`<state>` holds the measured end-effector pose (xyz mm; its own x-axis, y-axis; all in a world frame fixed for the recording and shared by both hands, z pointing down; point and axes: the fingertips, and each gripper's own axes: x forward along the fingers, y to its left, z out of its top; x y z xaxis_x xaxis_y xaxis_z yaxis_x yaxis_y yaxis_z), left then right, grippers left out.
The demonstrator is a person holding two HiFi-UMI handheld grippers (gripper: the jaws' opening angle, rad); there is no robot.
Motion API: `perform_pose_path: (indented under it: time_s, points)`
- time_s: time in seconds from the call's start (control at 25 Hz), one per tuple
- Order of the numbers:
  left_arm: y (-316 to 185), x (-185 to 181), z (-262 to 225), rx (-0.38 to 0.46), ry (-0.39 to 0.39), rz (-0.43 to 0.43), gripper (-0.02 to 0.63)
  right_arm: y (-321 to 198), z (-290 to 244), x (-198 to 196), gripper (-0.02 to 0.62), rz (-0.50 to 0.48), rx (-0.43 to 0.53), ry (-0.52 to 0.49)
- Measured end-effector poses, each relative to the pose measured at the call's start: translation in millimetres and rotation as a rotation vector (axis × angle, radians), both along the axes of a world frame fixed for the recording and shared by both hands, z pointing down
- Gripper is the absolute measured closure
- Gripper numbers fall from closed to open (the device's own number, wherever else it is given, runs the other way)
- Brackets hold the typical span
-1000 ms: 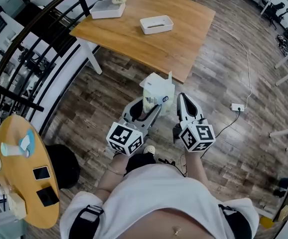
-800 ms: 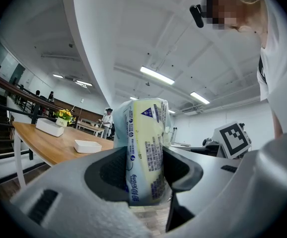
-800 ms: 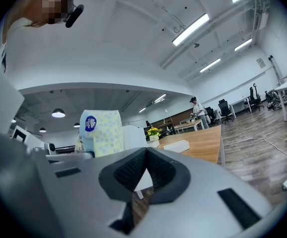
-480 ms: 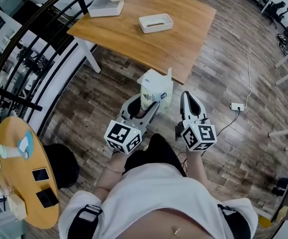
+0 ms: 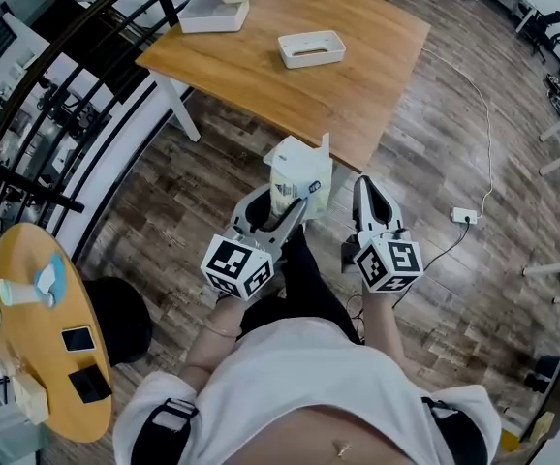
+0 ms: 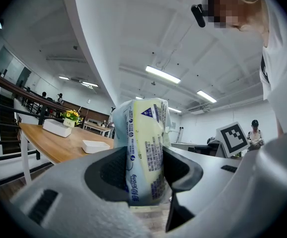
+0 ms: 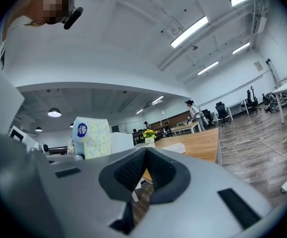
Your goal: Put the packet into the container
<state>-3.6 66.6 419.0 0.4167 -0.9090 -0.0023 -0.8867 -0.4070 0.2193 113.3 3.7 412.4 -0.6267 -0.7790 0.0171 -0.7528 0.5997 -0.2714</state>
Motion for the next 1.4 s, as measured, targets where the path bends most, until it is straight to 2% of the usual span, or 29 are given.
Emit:
perform_pose_path:
  time_s: [0.28, 0.72, 1.4]
  points:
    - [-21, -5, 6, -0.007, 0.003, 0.007, 0.411, -23, 7, -9, 0.583, -0.002, -0.008, 0.010]
    - [-86, -32, 10, -0.017, 0.000, -0.005, 0.411, -89, 9, -37, 0.583, -0.023, -0.017, 0.016]
    - [-229, -86, 5, -0.033, 0.011, -0.055, 0.411, -240, -1, -84, 0.583, -0.044, -0.023, 0.033]
